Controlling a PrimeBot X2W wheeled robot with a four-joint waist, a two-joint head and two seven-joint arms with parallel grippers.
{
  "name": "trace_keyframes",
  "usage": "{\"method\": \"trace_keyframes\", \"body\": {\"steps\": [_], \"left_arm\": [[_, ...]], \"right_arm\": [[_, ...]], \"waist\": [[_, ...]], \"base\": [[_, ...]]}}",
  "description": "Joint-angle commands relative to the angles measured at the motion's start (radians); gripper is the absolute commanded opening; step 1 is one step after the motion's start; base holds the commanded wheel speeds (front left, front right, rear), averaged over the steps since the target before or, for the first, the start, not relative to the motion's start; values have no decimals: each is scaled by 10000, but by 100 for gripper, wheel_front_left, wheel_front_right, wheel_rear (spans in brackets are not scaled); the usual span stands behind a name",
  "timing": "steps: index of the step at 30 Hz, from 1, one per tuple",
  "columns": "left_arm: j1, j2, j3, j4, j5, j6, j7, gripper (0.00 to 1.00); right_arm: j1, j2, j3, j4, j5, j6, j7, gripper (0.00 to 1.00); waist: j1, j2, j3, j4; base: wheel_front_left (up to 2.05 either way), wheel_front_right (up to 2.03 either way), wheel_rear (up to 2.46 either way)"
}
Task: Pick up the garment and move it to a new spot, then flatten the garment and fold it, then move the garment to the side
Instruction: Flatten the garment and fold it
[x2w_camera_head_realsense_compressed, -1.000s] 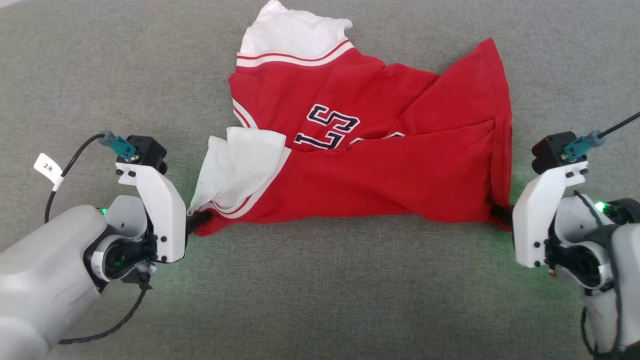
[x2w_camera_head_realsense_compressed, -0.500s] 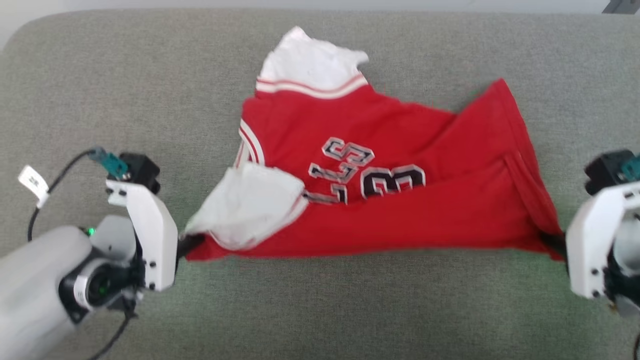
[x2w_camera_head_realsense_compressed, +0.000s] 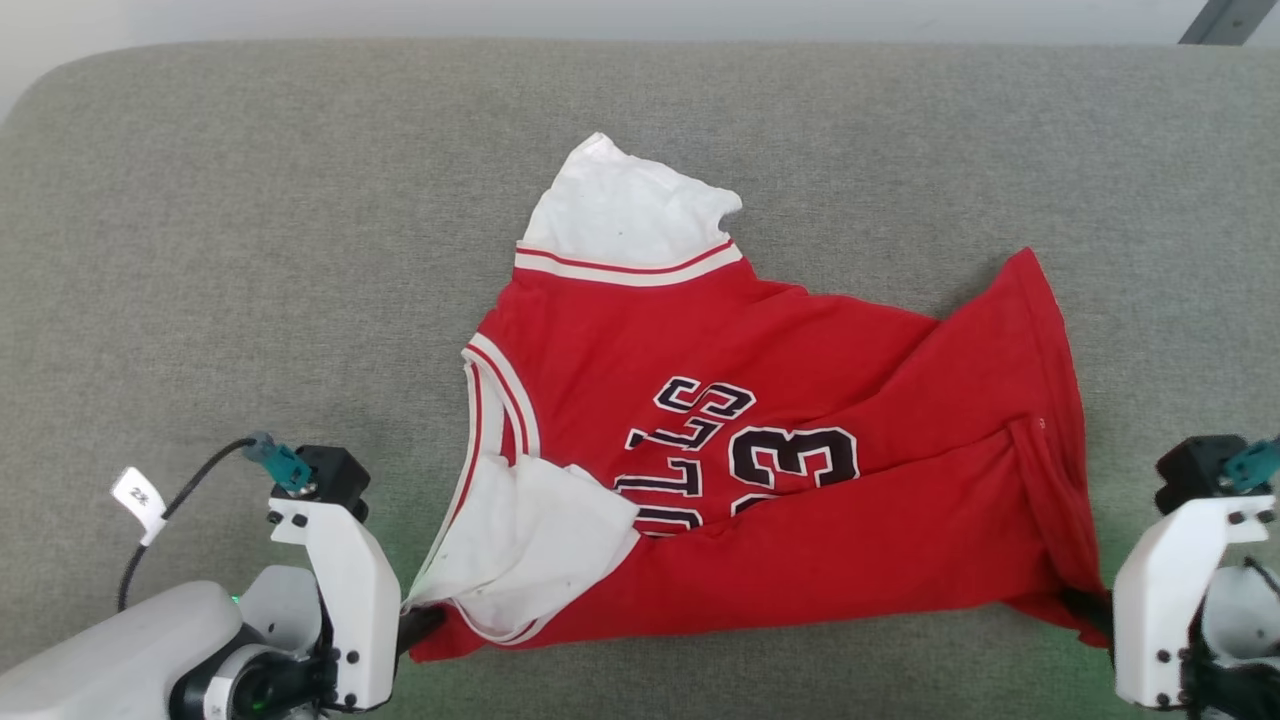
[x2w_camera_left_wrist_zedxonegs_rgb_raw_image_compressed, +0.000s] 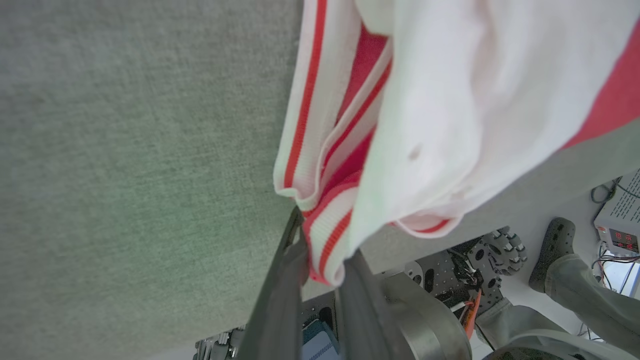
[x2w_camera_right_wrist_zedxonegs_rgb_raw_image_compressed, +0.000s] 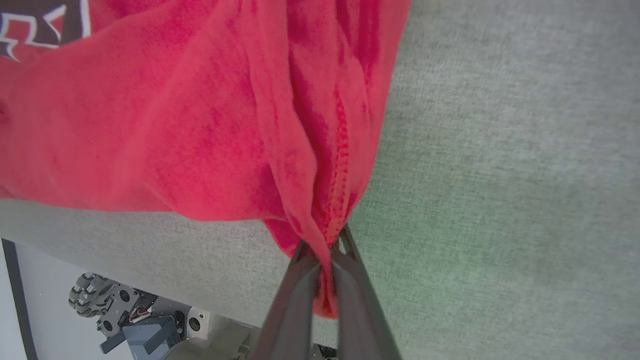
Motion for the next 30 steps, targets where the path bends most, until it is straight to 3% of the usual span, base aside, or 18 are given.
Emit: {"method": "trace_keyframes", "body": {"steps": [1, 2, 3, 7, 11, 22, 30], "left_arm": [[83, -65, -3, 119, -4, -50, -16, 16], [110, -161, 28, 305, -105, -80, -33, 49], [110, -200, 24, 453, -129, -82, 28, 99], [-161, -160, 147, 707, -167, -135, 150, 100], [-448, 293, 297, 443, -83, 65, 342, 100], [-2062, 1756, 952, -1066, 357, 641, 1339, 100], [-3875, 1381, 1489, -169, 1214, 51, 1629, 100]], "right_arm": [[-19, 27, 42, 130, -18, -8, -127, 29], [-66, 53, 119, 288, -47, -8, -280, 50], [-134, 29, 213, 403, -76, -8, -428, 100], [-285, -28, 389, 704, -85, -8, -836, 100], [-340, -162, 359, 473, -8, -8, -1058, 100], [-739, 171, 28, -1471, -76, -6, -2843, 100], [-1834, 692, 576, -1879, -860, -6, -5794, 100]], "waist": [[0, -1, 1, -22], [0, -1, 2, -42], [0, -1, 10, -72], [0, -1, 50, -200], [0, -1, 73, -321], [0, -1, 485, -967], [0, -1, 1047, -1799]], "base": [[0, 0, 0], [0, 0, 0], [0, 0, 0], [0, 0, 0], [0, 0, 0], [0, 0, 0], [0, 0, 0]]}}
